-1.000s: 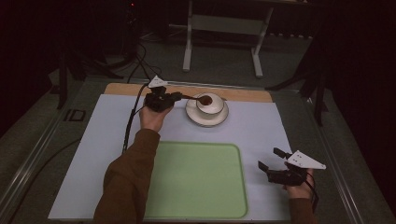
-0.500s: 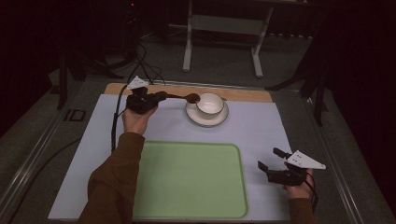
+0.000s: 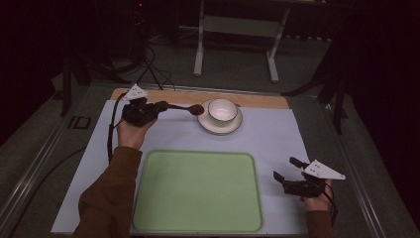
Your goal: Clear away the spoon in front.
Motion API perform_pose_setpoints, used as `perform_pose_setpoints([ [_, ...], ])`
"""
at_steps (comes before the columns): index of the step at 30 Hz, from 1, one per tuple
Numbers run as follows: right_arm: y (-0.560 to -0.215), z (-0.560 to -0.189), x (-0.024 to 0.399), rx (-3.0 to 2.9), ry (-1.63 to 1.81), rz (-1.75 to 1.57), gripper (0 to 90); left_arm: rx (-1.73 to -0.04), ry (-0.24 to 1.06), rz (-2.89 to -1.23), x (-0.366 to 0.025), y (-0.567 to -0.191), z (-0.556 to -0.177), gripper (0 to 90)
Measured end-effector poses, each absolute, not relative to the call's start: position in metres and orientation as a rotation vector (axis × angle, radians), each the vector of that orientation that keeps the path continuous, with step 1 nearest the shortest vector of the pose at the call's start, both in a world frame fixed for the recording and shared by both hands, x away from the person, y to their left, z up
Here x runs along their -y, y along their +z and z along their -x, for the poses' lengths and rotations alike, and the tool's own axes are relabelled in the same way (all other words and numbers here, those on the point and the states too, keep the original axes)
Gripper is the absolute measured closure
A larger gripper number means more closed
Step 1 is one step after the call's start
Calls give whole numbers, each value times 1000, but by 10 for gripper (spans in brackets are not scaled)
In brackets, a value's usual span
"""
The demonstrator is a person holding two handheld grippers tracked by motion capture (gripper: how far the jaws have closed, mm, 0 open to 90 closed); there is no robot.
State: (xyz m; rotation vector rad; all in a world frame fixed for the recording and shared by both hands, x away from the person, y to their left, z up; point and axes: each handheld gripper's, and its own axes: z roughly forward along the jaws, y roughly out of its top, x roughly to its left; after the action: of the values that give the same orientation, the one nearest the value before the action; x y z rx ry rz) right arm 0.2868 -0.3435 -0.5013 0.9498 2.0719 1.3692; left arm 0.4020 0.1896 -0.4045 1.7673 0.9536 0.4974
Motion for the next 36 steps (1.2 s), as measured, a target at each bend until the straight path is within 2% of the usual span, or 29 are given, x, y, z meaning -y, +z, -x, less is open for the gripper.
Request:
perform_pose_setpoints([
  [36,-502,-287,343,-2079,1363,-947,136,-1045,512,-1753,-243,-442,-347,842],
])
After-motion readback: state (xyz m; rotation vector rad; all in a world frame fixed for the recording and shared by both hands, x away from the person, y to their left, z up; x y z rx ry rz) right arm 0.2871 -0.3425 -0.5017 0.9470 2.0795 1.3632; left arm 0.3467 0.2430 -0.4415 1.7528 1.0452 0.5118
